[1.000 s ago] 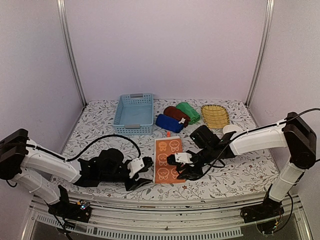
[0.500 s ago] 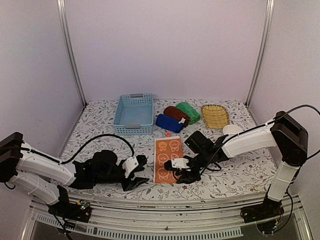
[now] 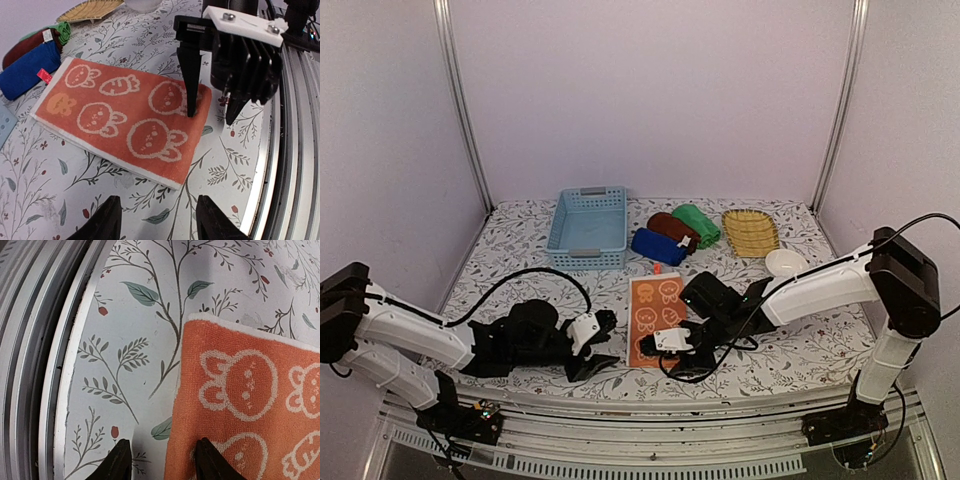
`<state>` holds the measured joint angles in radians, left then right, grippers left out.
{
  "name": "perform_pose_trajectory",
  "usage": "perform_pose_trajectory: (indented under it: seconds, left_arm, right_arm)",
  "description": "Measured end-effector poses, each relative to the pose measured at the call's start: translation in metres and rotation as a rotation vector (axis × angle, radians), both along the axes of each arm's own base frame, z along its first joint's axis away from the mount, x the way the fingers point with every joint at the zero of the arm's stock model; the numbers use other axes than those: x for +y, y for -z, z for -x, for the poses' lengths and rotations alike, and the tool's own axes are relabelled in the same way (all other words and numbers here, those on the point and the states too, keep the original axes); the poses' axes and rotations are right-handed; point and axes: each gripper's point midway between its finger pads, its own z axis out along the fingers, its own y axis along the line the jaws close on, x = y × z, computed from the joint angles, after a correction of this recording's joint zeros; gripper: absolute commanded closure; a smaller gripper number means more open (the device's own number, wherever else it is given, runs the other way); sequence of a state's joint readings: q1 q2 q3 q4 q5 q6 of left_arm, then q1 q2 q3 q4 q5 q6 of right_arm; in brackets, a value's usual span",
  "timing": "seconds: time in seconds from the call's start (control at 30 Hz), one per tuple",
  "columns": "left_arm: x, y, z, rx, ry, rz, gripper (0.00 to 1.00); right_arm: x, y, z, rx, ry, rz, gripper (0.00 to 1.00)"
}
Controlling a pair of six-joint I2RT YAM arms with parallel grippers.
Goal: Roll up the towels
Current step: Roll the towel at the center of the board.
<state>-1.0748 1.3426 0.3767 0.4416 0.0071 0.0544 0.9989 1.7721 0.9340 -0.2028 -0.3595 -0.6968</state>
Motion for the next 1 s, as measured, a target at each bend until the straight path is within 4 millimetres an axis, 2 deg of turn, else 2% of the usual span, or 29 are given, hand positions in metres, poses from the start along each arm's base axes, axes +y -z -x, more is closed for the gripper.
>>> perform_pose_trajectory:
  seconds: [0.37, 0.6, 0.7, 0.87, 1.0]
  left_arm:
    - [-0.001, 0.0, 0.0, 0.008, -0.003, -0.001, 0.47]
    - [-0.002, 0.001, 0.002, 0.014, 0.01, 0.001, 0.48]
    - [-0.005, 0.007, 0.007, 0.013, 0.031, -0.019, 0.47]
    - [-0.021, 0.015, 0.015, -0.018, 0.096, -0.063, 0.46]
    - [-0.049, 0.015, 0.012, -0.065, 0.148, -0.084, 0.46]
  right_arm:
    - [-0.002, 0.011, -0.007, -0.032, 0.038, 0.043, 0.58]
    - [0.003, 0.011, -0.012, 0.012, 0.055, 0.03, 0.86]
    - [0.002, 0.01, -0.016, 0.064, 0.062, 0.02, 0.89]
    - [-0.013, 0.006, -0.018, 0.241, 0.078, 0.024, 0.9]
    - [-0.019, 0.004, -0.018, 0.381, 0.073, 0.02, 0.91]
